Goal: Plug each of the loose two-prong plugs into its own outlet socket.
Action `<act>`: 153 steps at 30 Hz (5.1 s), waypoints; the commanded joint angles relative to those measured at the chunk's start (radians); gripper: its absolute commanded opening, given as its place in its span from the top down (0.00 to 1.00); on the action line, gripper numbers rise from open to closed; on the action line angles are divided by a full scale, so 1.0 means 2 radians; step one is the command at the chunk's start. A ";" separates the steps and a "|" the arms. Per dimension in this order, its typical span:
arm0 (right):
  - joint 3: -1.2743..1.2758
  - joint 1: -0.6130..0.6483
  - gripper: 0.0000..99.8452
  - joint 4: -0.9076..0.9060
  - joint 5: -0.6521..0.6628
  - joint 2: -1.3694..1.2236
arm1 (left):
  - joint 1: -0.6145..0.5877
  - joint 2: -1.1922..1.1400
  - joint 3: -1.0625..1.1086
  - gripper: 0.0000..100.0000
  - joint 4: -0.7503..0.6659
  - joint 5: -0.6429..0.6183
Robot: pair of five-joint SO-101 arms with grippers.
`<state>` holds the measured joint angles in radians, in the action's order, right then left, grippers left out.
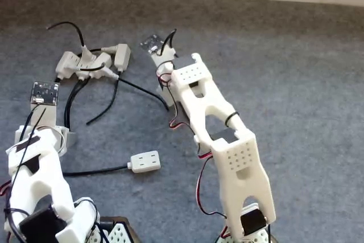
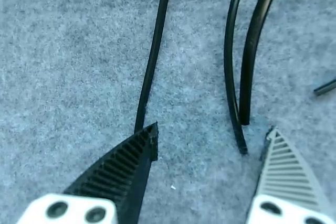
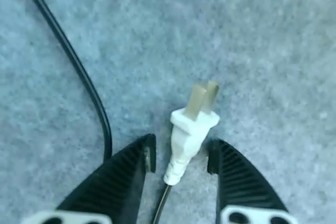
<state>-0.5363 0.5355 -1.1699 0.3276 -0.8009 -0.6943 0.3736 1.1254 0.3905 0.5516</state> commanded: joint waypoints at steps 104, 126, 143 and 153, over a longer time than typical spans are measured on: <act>0.664 0.194 0.99 0.145 -0.106 0.717 | 0.350 0.722 0.175 0.68 0.318 -0.111; 0.493 0.175 0.99 -0.006 -0.093 0.717 | 0.354 0.722 0.199 0.68 0.289 -0.110; 0.521 0.136 0.99 -0.018 -0.089 0.710 | 0.204 0.717 0.165 0.68 0.227 -0.112; 0.524 0.138 0.99 -0.038 -0.089 0.675 | 0.093 0.284 -0.156 0.68 0.257 -0.132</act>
<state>0.5301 0.8193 -1.2160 0.1404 0.5877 -0.4718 1.4124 1.1362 0.8692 0.3061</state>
